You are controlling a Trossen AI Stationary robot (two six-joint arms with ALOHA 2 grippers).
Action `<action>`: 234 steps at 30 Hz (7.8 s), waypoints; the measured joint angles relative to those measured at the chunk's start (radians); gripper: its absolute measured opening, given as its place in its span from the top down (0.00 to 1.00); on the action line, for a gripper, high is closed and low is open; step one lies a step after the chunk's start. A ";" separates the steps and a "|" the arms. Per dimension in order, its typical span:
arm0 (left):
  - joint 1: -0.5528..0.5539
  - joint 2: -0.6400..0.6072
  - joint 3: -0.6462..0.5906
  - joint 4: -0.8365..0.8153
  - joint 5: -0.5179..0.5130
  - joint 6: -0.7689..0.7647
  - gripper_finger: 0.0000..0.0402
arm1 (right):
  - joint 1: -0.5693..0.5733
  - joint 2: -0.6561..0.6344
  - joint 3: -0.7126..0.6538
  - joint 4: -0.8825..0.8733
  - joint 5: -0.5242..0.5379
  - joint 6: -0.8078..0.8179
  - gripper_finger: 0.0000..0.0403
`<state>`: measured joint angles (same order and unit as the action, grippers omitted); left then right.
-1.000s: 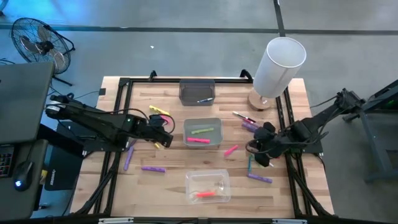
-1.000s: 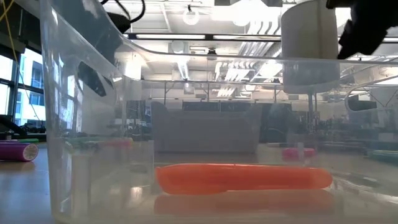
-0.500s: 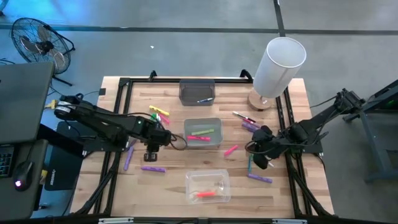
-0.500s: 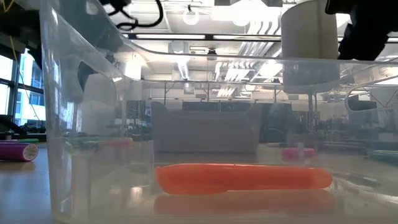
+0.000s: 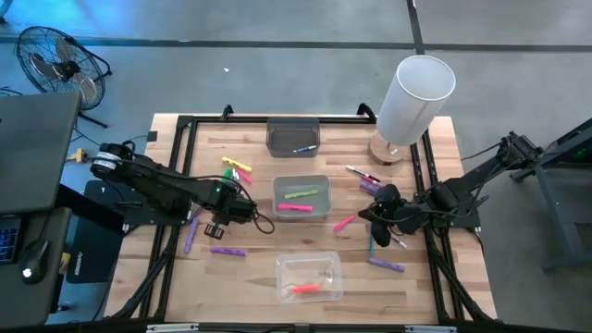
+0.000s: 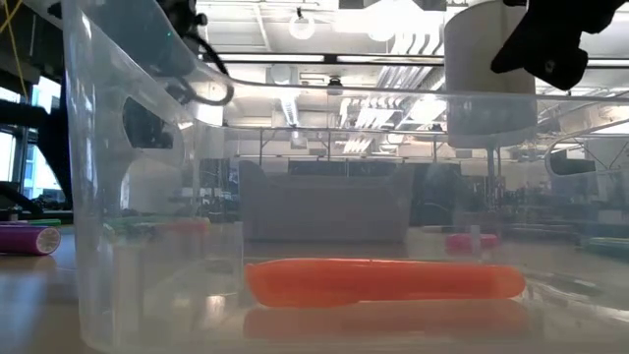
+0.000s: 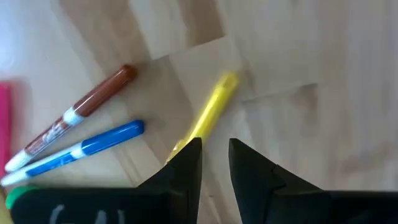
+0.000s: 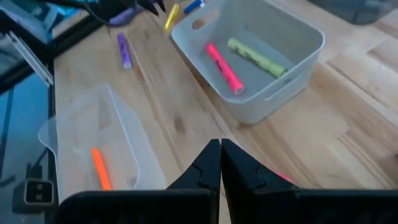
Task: Pick & Place Markers
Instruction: Put the yellow pen into the transparent bin, then put the red marker pen into the black bin
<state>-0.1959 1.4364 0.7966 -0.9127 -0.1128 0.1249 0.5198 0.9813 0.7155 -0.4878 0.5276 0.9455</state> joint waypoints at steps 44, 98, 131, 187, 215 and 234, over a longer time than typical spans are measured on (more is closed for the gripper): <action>-0.004 0.003 -0.061 0.214 0.122 -0.418 0.93 | -0.055 0.000 0.000 0.052 0.012 -0.038 1.00; -0.237 0.618 1.017 0.141 0.175 -0.796 0.81 | -0.055 0.000 0.001 -0.055 -0.140 0.091 1.00; -0.032 0.445 0.946 -0.142 0.184 -0.305 0.99 | -0.055 0.001 0.001 -0.023 -0.019 -0.104 0.99; 0.202 -0.587 -0.107 0.297 0.203 -0.501 1.00 | -0.242 0.463 -0.066 -0.621 -0.612 -0.223 0.77; 0.202 -0.587 -0.107 0.341 0.197 -0.669 1.00 | -0.242 0.298 -0.075 -0.564 -0.640 -0.161 0.73; 0.202 -0.587 -0.107 0.340 0.198 -0.748 1.00 | -0.157 0.462 -0.076 -0.499 -0.508 -0.197 0.77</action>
<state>0.0063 0.8490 0.6899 -0.5728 0.0849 -0.6235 0.3630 1.4436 0.6399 -0.9870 0.0197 0.7487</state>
